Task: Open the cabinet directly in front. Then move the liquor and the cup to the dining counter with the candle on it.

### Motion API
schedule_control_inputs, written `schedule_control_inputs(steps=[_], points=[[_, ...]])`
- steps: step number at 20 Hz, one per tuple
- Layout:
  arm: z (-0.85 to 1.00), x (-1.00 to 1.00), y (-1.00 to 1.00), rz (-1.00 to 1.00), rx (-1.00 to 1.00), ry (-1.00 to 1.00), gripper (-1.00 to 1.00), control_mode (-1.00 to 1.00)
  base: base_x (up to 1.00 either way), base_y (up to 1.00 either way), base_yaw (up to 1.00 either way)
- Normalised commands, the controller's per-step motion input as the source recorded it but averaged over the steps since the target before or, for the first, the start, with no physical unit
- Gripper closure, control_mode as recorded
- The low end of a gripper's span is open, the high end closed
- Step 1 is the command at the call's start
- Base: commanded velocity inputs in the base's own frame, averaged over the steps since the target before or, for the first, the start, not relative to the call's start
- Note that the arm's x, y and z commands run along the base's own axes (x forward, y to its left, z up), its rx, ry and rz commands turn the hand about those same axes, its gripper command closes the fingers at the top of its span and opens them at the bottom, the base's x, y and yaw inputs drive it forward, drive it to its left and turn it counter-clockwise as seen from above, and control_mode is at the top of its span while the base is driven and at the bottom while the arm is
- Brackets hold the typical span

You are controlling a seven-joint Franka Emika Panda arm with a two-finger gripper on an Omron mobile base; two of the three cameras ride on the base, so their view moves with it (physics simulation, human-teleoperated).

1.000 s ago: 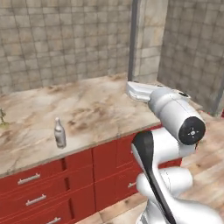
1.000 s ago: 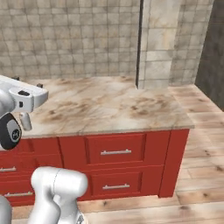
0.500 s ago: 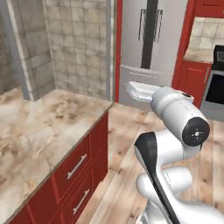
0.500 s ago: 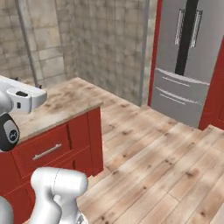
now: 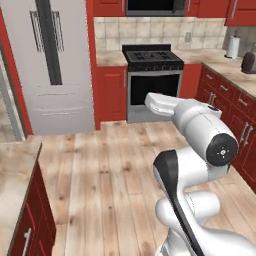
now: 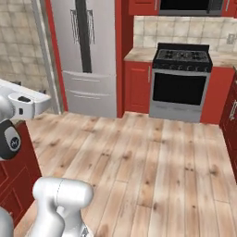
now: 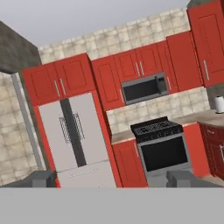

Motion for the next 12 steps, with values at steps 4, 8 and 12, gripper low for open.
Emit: schedule_control_inputs(steps=[4, 8, 12], points=[[0.00, 0.00, 0.00, 0.00, 0.00, 0.00, -1.00, 1.00, 0.82, -0.04, -0.07], [0.00, 0.00, 0.00, 0.00, 0.00, 0.00, -1.00, 1.00, 1.00, -0.16, -0.01], [0.00, 0.00, 0.00, 0.00, 0.00, 0.00, -1.00, 1.00, 1.00, -0.18, 0.00]])
